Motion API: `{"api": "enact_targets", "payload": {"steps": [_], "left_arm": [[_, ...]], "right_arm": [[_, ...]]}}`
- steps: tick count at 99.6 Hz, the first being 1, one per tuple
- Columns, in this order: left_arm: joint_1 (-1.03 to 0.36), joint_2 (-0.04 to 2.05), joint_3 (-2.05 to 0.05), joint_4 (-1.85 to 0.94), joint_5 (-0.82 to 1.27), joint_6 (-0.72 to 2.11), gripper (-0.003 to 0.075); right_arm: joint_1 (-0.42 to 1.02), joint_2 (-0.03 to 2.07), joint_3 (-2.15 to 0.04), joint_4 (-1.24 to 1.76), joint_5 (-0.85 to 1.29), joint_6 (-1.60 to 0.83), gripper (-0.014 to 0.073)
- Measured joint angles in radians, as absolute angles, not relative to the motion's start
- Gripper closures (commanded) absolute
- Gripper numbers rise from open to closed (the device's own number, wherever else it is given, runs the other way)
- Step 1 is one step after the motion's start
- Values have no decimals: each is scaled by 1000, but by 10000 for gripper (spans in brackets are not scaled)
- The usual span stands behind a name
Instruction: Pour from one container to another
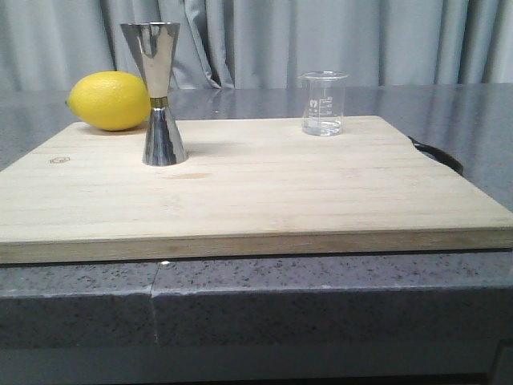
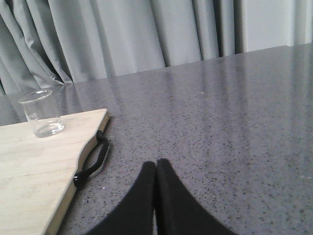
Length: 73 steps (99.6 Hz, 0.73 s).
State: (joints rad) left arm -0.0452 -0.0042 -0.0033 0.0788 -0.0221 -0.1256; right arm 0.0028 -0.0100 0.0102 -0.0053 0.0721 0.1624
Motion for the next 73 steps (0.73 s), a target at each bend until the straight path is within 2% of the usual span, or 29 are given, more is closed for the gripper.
{"api": "enact_targets", "payload": {"steps": [73], "left_arm": [[-45, -4, -3, 79, -22, -126, 739]], "right_arm": [[3, -10, 10, -7, 83, 165, 662]]}}
